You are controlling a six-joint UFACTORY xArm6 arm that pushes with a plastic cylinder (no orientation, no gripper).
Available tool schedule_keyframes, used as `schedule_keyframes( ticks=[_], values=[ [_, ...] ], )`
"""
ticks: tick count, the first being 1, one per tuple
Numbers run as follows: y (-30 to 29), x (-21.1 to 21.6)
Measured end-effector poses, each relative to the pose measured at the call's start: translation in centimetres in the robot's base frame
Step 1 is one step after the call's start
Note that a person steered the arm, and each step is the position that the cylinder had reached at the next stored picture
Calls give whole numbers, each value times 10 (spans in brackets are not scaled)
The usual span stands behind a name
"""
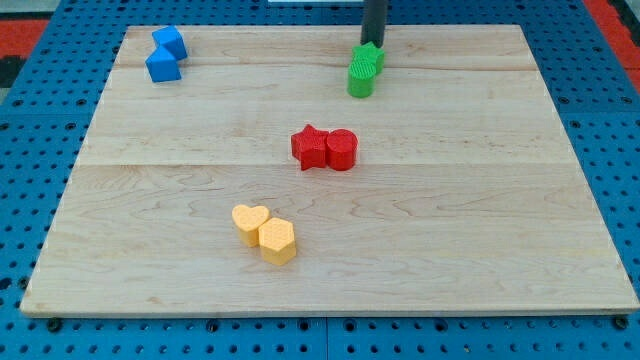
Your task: Move green star and green circle towards red circle
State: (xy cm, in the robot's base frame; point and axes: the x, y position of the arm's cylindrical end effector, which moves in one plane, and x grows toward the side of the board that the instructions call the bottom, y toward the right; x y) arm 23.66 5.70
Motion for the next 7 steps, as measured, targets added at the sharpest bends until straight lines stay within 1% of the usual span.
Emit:
schedule_keyframes(
  ticks=[1,2,6,7],
  values=[
    [-22,13],
    [-26,32],
    [-20,84],
    [-10,77]
  ],
)
